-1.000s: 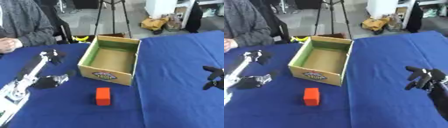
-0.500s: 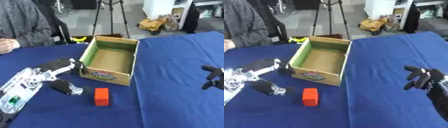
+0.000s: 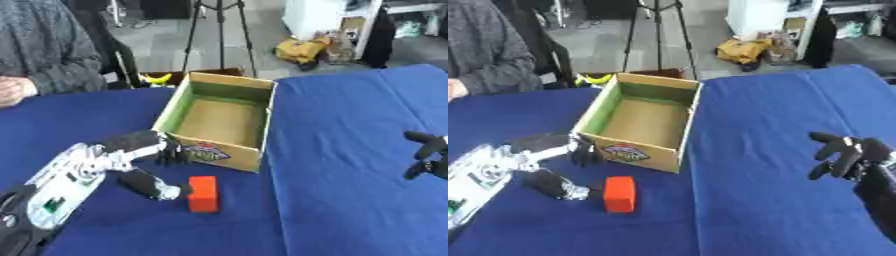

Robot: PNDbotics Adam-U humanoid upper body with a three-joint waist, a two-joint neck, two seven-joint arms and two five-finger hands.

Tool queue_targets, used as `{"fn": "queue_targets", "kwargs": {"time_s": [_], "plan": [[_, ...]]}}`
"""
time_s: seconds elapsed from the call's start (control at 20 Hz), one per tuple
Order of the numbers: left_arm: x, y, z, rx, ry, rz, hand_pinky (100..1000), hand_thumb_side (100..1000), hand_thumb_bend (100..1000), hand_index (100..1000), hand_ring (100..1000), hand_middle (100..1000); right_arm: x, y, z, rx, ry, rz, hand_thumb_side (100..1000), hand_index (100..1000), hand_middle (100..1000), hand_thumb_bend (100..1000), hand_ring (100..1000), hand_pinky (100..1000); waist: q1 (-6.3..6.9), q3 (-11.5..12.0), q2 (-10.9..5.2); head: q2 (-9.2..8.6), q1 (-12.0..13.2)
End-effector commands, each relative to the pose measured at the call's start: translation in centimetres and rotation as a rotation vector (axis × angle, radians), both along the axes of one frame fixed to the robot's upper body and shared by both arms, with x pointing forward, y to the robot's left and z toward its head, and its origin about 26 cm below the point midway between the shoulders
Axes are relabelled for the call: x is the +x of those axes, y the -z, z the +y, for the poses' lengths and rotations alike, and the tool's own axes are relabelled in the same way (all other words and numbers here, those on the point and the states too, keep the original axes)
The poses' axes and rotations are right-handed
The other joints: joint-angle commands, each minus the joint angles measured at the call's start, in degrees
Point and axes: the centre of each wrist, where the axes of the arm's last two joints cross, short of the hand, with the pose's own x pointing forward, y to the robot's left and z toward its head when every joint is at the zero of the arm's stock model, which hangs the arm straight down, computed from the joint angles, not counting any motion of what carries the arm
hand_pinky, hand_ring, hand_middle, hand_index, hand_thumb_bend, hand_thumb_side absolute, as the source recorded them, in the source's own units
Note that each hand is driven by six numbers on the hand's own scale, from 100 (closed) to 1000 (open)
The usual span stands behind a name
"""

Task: Pick up objects on the table and place them in the box.

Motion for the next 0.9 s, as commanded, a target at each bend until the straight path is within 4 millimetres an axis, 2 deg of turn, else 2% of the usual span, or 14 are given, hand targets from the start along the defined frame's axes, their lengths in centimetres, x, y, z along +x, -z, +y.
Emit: {"fn": "queue_targets", "kwargs": {"time_s": [0.05, 0.3, 0.5, 0.9], "plan": [[0.8, 0.1, -0.2, 0.021, -0.009, -0.021, 592, 550, 419, 755, 600, 621, 0.0, -1.1, -0.1, -0.021, -0.017, -0.030, 828, 452, 555, 100, 916, 529, -0.35, -0.2, -0.65, -0.81, 0.2], [1.7, 1.8, -0.6, 0.030, -0.041, -0.030, 594, 511, 406, 752, 598, 618, 0.0, -1.1, 0.0, -0.020, -0.022, -0.030, 829, 452, 555, 100, 916, 529, -0.42, -0.5, -0.57, -0.91, 0.4], [2.1, 3.1, -1.1, 0.041, -0.042, -0.038, 599, 514, 424, 755, 601, 621, 0.0, -1.2, 0.0, -0.020, -0.025, -0.031, 830, 452, 556, 100, 916, 529, -0.40, -0.6, -0.49, -0.94, 0.5], [2.2, 3.5, -1.3, 0.045, -0.021, -0.052, 603, 529, 450, 758, 605, 624, 0.1, -1.2, 0.0, -0.021, -0.025, -0.028, 831, 452, 556, 100, 916, 529, -0.35, -0.8, -0.51, -0.92, 0.4]]}}
